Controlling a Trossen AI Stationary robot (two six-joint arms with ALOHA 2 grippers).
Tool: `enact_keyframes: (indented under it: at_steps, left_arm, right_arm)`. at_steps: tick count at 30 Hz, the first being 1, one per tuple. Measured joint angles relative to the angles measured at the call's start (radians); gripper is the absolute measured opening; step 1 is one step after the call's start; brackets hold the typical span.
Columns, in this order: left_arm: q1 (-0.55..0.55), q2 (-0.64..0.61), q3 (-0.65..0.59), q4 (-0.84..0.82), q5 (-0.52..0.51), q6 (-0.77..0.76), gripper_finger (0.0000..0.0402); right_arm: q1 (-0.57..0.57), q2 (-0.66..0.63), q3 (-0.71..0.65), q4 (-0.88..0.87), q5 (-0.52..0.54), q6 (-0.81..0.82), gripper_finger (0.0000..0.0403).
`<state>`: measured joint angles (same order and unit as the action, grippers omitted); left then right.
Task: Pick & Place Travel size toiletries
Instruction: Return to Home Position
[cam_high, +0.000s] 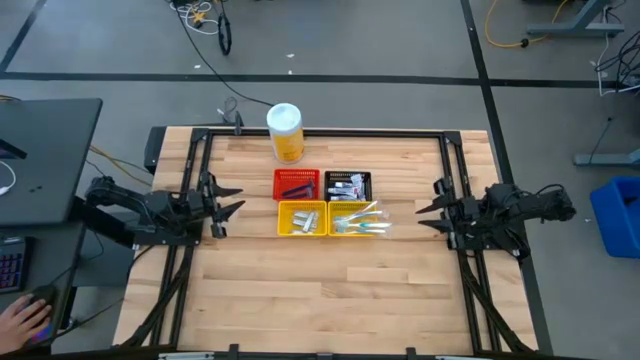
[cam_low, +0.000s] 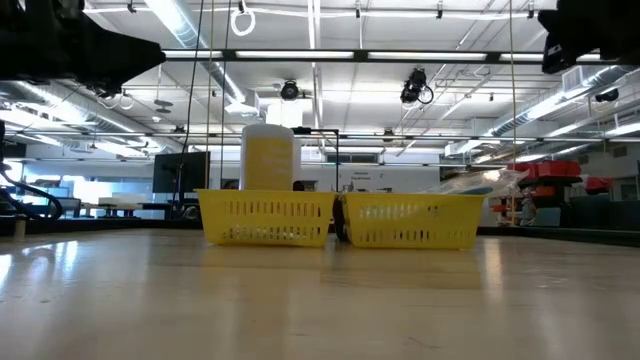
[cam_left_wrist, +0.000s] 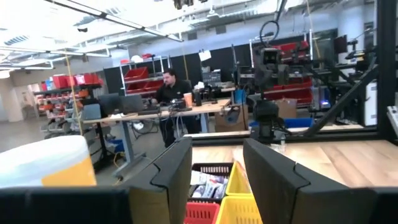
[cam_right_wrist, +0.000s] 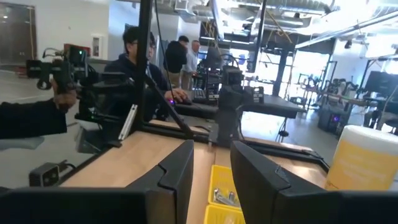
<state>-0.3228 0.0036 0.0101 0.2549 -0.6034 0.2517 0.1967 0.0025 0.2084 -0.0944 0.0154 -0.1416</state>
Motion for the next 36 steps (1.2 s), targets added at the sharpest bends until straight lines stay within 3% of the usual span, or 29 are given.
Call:
enact_keyframes:
  at_steps: [9, 14, 20, 36]
  left_arm:
    - [0.089, 0.0, 0.0, -0.037, -0.005, -0.034, 0.0144]
    - [0.147, 0.0, -0.001, -0.086, 0.074, -0.101, 0.0143]
    - [0.188, 0.0, -0.001, -0.084, 0.13, -0.087, 0.0143]
    - [0.19, 0.01, -0.001, -0.173, 0.13, -0.156, 0.0143]
  right_arm:
    - [-0.012, 0.0, -0.149, 0.177, 0.091, -0.043, 0.0113]
    - [-0.029, 0.0, -0.199, 0.196, 0.097, 0.002, 0.0112]
    - [-0.035, 0.004, -0.199, 0.183, 0.097, 0.011, 0.0111]
    - [-0.035, 0.004, -0.199, 0.181, 0.096, -0.013, 0.0112]
